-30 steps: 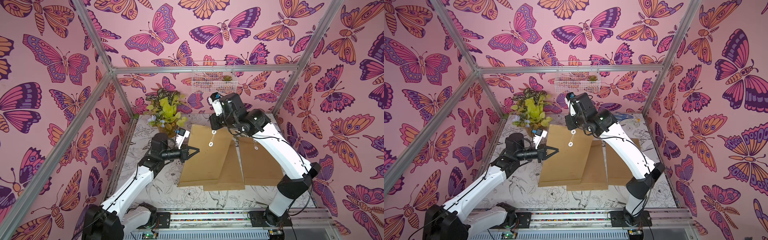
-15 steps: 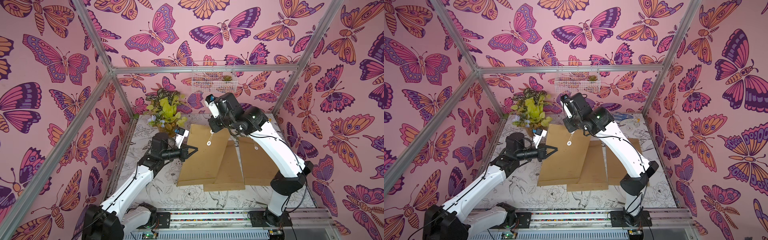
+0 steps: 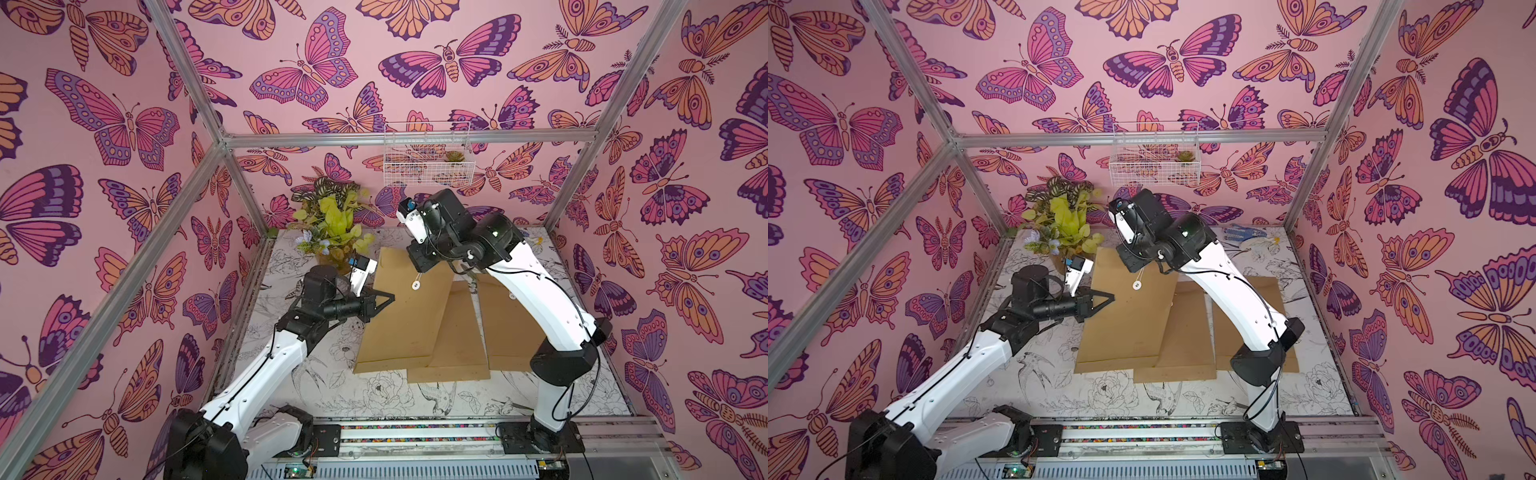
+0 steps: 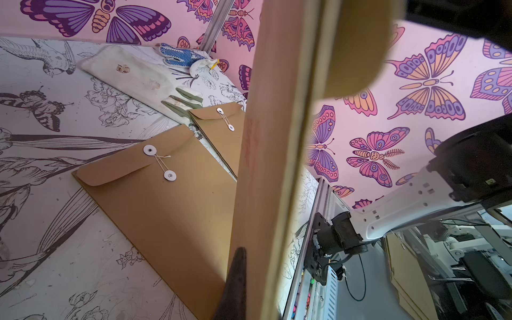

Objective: Close the mouth of the file bag
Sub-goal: Close the file bag.

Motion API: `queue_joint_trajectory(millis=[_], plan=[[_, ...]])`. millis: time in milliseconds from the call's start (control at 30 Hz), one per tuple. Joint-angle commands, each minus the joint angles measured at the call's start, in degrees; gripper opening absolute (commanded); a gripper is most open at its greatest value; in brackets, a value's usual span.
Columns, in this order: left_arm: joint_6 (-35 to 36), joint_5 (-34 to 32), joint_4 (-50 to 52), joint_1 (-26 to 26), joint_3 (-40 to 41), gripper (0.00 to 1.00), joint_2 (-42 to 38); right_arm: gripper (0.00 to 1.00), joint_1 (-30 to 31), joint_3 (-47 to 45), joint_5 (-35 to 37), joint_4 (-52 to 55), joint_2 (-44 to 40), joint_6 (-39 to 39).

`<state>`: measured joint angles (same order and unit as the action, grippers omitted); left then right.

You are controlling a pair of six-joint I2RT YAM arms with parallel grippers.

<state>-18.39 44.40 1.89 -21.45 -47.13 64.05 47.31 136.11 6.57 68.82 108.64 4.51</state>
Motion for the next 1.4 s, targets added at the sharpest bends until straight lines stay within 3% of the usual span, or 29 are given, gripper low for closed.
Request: queue_joint_trajectory(millis=[0, 233, 433, 767, 1133, 1367], plan=[[0.75, -1.68, 0.94, -0.09, -1.98, 0.00, 0.62, 0.00, 0.42, -2.95, -1.41, 1.08, -1.97, 0.58], [0.16, -2.17, 1.01, 0.10, -3.65, 0.00, 1.60, 0.00, 0.50, -12.96, -2.84, -3.39, -6.07, 2.48], [0.01, -3.17, 1.19, 0.10, -3.84, 0.00, 1.34, 0.00, 0.03, -24.18, 2.29, -12.24, -12.31, 6.05], [-0.43, -2.48, 1.29, -0.17, -4.99, 0.00, 1.44, 0.00, -0.05, -37.93, -15.87, -27.01, -16.11, 13.76], [-1.37, -2.06, 1.21, -0.17, -6.03, 0.00, -0.16, 0.00, -4.51, -54.73, -22.84, -43.29, -23.10, 22.13], [-1.78, -1.95, 0.80, -0.17, -5.95, 0.00, -0.36, 0.00, -5.27, -63.59, -21.49, -54.59, -27.39, 25.34]])
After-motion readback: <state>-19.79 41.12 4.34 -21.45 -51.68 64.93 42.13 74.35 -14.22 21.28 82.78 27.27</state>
